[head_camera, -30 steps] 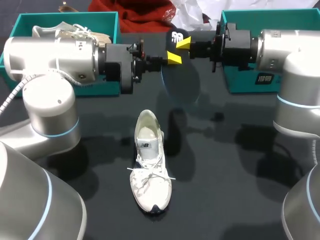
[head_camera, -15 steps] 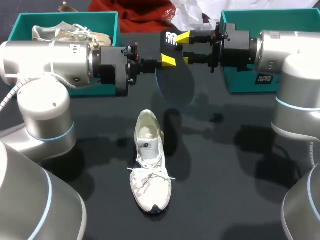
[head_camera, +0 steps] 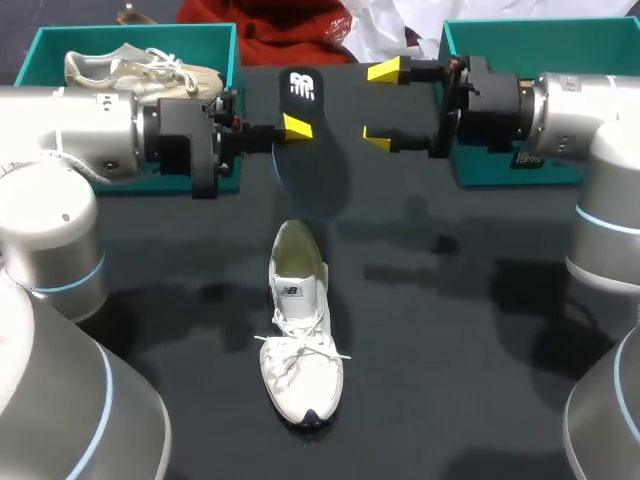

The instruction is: Take the shoe out of the shoebox, open the shoe tongue, remove and reinsert the insole, then place the shoe into the shoebox

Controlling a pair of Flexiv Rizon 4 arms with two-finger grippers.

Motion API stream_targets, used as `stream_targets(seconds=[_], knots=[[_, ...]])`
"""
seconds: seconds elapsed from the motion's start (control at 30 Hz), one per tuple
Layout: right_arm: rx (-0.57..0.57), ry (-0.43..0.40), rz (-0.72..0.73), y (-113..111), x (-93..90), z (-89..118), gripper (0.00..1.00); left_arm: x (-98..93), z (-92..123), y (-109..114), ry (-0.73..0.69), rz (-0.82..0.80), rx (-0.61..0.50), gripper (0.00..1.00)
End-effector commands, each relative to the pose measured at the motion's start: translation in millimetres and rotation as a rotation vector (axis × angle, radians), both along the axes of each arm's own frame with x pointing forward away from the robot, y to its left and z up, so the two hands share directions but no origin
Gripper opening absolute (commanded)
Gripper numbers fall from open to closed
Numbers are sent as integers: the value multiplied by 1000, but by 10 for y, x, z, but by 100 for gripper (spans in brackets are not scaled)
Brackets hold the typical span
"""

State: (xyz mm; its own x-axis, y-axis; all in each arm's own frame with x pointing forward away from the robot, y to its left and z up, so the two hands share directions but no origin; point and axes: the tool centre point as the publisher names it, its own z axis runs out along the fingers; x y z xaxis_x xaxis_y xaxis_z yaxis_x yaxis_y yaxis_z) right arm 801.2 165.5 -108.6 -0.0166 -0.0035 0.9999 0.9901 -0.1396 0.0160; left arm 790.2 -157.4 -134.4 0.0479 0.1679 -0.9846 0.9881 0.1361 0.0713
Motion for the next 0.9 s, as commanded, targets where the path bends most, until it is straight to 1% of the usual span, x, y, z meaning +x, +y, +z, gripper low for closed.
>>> stream_targets(seconds=[0.03,0.17,0.27,0.3,0.8,0.9], knots=[[-7,8,-2,-95,-131,-13,100,-149,31,226,18,13,-5,0],[-11,14,6,-136,-167,-22,100,-207,2,323,63,10,-14,0],[-7,17,10,-143,-175,-24,100,-241,-10,402,166,4,-51,0],[-7,17,10,-143,-175,-24,100,-256,-5,421,178,-7,-43,0],[-7,17,10,-143,-175,-24,100,-256,-5,421,178,-7,-43,0],[-7,17,10,-143,-175,-24,100,-295,65,359,371,32,-40,0]])
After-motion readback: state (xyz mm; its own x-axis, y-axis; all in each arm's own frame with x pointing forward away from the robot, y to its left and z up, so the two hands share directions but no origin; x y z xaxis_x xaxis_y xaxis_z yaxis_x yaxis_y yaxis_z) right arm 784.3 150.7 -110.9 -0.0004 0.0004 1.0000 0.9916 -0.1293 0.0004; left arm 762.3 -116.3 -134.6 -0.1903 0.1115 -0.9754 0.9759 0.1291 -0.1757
